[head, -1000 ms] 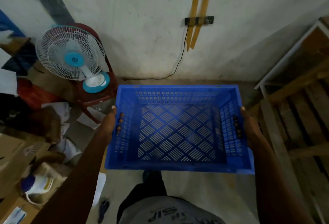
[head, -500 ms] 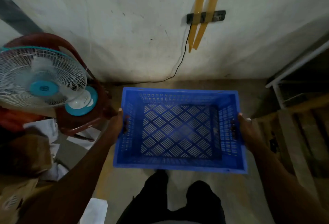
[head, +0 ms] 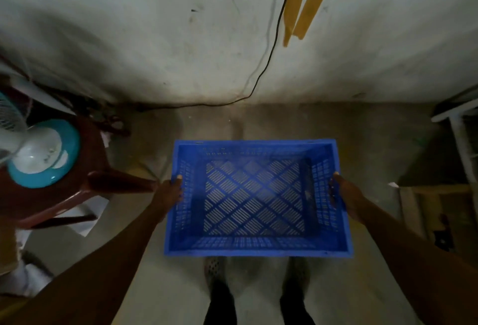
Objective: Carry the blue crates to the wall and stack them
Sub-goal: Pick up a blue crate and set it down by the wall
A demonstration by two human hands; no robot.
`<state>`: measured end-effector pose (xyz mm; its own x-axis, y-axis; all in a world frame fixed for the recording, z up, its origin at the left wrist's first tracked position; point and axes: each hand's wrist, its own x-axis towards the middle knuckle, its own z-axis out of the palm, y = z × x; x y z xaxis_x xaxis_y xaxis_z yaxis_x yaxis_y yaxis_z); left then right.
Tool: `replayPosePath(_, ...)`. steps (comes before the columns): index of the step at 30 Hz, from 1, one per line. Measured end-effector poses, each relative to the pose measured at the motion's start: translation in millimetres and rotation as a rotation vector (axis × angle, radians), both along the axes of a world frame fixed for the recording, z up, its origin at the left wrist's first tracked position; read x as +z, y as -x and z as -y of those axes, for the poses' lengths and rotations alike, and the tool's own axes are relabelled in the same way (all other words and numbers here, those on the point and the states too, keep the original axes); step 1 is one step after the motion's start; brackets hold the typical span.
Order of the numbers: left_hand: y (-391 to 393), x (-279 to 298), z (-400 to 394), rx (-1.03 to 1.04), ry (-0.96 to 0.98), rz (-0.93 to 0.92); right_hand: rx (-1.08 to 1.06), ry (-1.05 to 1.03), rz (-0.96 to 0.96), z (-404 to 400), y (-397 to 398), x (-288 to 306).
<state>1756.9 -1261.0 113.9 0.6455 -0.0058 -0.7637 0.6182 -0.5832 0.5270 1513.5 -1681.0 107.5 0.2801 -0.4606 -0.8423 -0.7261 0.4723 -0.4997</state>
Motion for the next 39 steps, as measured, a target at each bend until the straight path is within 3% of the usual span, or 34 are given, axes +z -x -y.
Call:
replayPosePath(5, -31.9, -112.8, 14.6, -0.111, -0.1, 0.006, 0.078, -0.012, -0.032, 14.7, -38.9, -119.7)
replayPosePath(10, -52.2, -219.9, 30.5, 0.095, -0.047, -0.041, 0.077, 0.016, -0.042, 22.1, -55.0, -221.9)
replayPosePath(17, -63.9, -308.1, 41.0, 0.177, -0.018, -0.018, 0.106, 0.15, -0.09, 37.2, -57.6, -315.6)
replayPosePath(27, -64.5, -362.2, 40.0, 0.135, -0.072, 0.001, 0.103, 0.216, -0.026, 34.3, -70.6, -344.9)
replayPosePath(32, -60.4, -365.6, 39.1, -0.019, -0.154, 0.053, 0.153, 0.265, -0.078, 30.8, -69.5, -349.8)
replayPosePath(36, -55.3, -350.9, 34.4, -0.193, -0.293, 0.088, 0.257, 0.281, -0.16, 31.7, -72.4, -335.1)
replayPosePath(39, -39.0, -318.7, 41.6, -0.16, -0.293, 0.101, 0.116, 0.266, -0.116, 22.3, -70.8, -301.5)
